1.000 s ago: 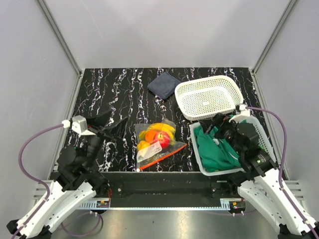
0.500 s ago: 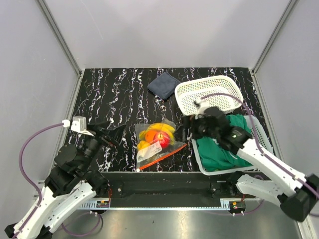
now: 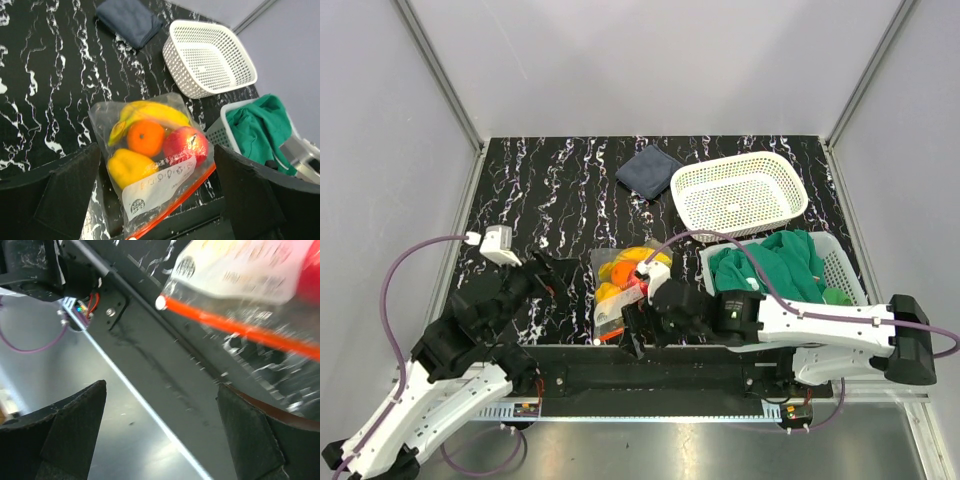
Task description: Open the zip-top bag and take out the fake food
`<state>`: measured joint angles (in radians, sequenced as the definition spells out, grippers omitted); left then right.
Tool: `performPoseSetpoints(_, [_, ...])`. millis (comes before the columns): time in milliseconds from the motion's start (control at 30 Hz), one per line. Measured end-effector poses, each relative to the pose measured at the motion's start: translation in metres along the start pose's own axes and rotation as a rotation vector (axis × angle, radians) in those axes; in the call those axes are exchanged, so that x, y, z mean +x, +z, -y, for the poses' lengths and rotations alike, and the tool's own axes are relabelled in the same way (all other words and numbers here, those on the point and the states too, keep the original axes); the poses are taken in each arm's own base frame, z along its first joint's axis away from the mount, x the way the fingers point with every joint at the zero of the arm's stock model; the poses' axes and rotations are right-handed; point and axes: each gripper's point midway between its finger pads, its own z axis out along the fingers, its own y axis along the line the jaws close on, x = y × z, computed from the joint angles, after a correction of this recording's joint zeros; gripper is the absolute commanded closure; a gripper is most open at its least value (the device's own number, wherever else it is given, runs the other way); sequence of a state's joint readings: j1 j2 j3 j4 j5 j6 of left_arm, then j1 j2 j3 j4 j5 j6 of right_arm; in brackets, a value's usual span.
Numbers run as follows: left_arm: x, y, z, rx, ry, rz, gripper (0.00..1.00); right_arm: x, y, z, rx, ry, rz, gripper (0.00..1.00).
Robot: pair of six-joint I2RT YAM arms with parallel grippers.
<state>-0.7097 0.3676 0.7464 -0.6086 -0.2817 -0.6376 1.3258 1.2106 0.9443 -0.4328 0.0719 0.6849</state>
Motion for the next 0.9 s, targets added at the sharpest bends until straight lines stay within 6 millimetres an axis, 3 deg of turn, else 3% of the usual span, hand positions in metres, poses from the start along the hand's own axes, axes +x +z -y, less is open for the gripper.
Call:
performPoseSetpoints(100, [0.012, 0.005, -0.003, -0.027, -0.002, -0.059, 0.02, 0.017, 0.011, -0.001, -0.007, 0.122, -0.017, 0.0])
performPoseSetpoints(233, [0.024, 0.008, -0.003, -0.041, -0.023, -0.117, 0.02, 0.047, 0.033, 0.027, 0.075, 0.263, -0.048, 0.0])
performPoseSetpoints(300, [0.026, 0.008, -0.001, -0.036, -0.044, -0.127, 0.02, 0.052, 0.037, 0.037, 0.11, 0.299, -0.037, 0.0])
performPoseSetpoints(500, [0.042, 0.011, -0.001, -0.032, -0.107, -0.176, 0.02, 0.042, 0.049, 0.051, 0.092, 0.425, 0.078, 0.01])
performPoseSetpoints(700, [0.075, 0.015, -0.011, -0.05, -0.133, -0.263, 0.08, 0.025, 0.057, 0.091, 0.102, 0.538, 0.177, 0.1])
performPoseSetpoints(867, [0.084, 0.013, -0.006, -0.005, -0.139, -0.3, 0.13, 0.002, 0.064, 0.088, 0.074, 0.537, 0.228, 0.28])
performPoseSetpoints(900, [0.086, 0.013, -0.004, 0.006, -0.14, -0.304, 0.14, -0.003, 0.066, 0.087, 0.07, 0.537, 0.236, 0.41])
